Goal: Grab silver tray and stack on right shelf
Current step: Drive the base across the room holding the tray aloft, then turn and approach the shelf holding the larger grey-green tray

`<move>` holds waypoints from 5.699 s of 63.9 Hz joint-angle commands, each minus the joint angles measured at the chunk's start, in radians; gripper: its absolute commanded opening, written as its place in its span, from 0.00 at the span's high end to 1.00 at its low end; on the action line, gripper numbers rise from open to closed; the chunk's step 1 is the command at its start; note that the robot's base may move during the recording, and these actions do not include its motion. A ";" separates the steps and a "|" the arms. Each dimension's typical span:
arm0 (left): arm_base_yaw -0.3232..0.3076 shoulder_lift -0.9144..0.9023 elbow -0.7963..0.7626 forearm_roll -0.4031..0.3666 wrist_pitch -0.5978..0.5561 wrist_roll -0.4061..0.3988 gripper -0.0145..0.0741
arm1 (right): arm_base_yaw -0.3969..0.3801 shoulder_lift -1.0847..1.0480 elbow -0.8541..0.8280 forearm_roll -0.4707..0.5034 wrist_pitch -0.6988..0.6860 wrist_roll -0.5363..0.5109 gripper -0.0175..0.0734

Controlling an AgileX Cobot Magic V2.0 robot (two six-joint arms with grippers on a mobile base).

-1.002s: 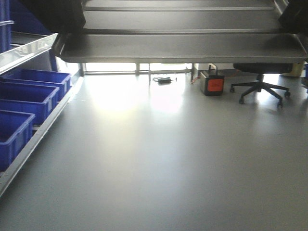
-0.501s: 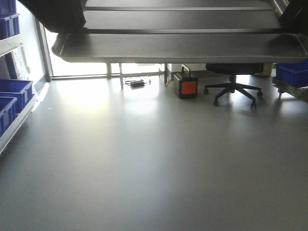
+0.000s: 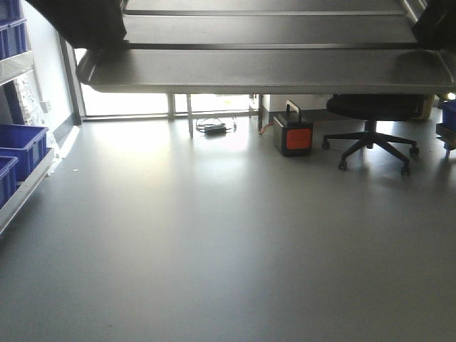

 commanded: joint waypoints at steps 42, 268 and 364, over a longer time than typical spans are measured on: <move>-0.006 -0.036 -0.024 0.067 0.054 0.037 0.94 | -0.003 -0.023 -0.030 -0.067 -0.048 -0.025 0.74; -0.006 -0.034 -0.024 0.068 0.061 0.037 0.94 | -0.003 -0.023 -0.030 -0.067 -0.049 -0.025 0.74; 0.146 -0.008 -0.063 -0.073 -0.045 0.091 0.94 | -0.004 0.035 -0.119 -0.067 -0.028 -0.025 0.74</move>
